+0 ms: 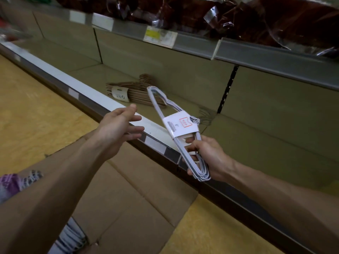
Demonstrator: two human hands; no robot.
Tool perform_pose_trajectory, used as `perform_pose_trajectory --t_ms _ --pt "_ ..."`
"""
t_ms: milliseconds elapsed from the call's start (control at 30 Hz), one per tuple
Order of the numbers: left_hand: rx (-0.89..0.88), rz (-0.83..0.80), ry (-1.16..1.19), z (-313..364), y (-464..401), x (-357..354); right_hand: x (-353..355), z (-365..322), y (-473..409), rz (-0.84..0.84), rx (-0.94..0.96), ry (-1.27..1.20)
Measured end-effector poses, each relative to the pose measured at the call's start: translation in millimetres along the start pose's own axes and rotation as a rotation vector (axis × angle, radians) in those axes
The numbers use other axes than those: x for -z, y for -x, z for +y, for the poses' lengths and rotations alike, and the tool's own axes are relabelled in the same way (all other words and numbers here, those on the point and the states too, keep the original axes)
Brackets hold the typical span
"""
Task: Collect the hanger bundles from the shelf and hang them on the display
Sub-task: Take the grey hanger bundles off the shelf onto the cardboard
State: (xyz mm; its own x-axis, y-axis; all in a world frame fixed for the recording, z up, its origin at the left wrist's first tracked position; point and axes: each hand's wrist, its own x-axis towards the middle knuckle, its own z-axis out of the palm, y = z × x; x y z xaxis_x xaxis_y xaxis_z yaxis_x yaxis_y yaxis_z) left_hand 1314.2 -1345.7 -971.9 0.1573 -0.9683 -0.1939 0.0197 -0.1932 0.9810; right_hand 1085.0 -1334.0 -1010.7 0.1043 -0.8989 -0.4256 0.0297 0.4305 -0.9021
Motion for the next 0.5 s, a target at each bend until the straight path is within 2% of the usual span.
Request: perform_pose_trajectory --t_ms 133,333,433,500 --pt "0.034 0.042 0.172 4 -1 12 -28 4 4 -0.117 0.044 0.102" --pt "0.067 0.135 0.631 7 -1 29 -58 10 13 -0.299 0.119 0.159" --pt "0.061 0.175 0.685 4 1 37 -66 11 15 -0.352 0.206 0.142" --pt "0.053 0.219 0.698 4 2 40 -68 9 16 -0.410 0.186 0.056"
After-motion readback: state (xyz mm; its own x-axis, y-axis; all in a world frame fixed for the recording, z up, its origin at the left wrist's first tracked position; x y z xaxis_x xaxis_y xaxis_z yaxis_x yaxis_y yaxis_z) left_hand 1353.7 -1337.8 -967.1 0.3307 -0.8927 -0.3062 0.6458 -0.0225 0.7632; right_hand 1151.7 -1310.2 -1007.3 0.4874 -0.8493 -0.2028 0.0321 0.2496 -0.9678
